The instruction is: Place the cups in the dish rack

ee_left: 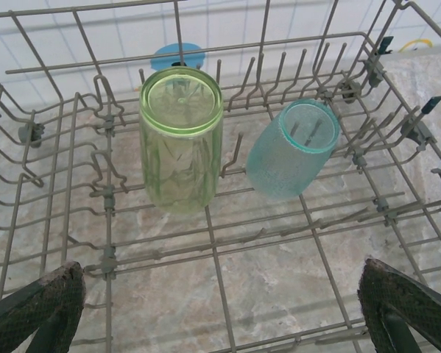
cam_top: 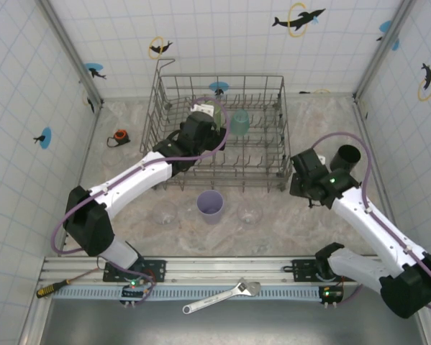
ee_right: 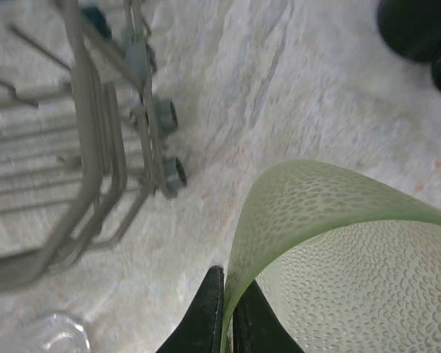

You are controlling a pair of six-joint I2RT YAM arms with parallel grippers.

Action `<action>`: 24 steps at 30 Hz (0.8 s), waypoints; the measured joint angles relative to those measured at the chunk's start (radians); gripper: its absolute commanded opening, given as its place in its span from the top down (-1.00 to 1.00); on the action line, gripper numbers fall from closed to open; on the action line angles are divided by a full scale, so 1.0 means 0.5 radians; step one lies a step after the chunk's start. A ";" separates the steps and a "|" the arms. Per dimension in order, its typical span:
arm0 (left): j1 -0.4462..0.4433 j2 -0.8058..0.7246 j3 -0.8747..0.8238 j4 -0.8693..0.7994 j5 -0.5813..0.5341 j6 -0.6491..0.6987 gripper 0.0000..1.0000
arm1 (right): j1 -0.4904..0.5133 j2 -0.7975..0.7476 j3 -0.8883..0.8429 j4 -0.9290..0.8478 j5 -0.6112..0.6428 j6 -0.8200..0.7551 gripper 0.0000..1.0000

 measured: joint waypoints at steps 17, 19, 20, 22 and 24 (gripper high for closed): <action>0.001 0.055 0.125 -0.118 0.098 0.060 -0.95 | -0.317 0.497 0.638 0.072 0.038 -0.474 1.00; 0.011 0.101 0.176 -0.146 0.111 0.060 -0.95 | -0.357 0.550 0.716 0.079 0.034 -0.511 1.00; 0.016 0.120 0.195 -0.156 0.120 0.060 -0.95 | -0.371 0.578 0.755 0.080 0.033 -0.526 1.00; 0.037 0.161 0.237 -0.175 0.139 0.059 -0.95 | -0.394 0.645 0.860 0.090 0.027 -0.554 1.00; 0.056 0.191 0.266 -0.201 0.152 0.059 -0.95 | -0.407 0.704 0.953 0.105 0.021 -0.577 1.00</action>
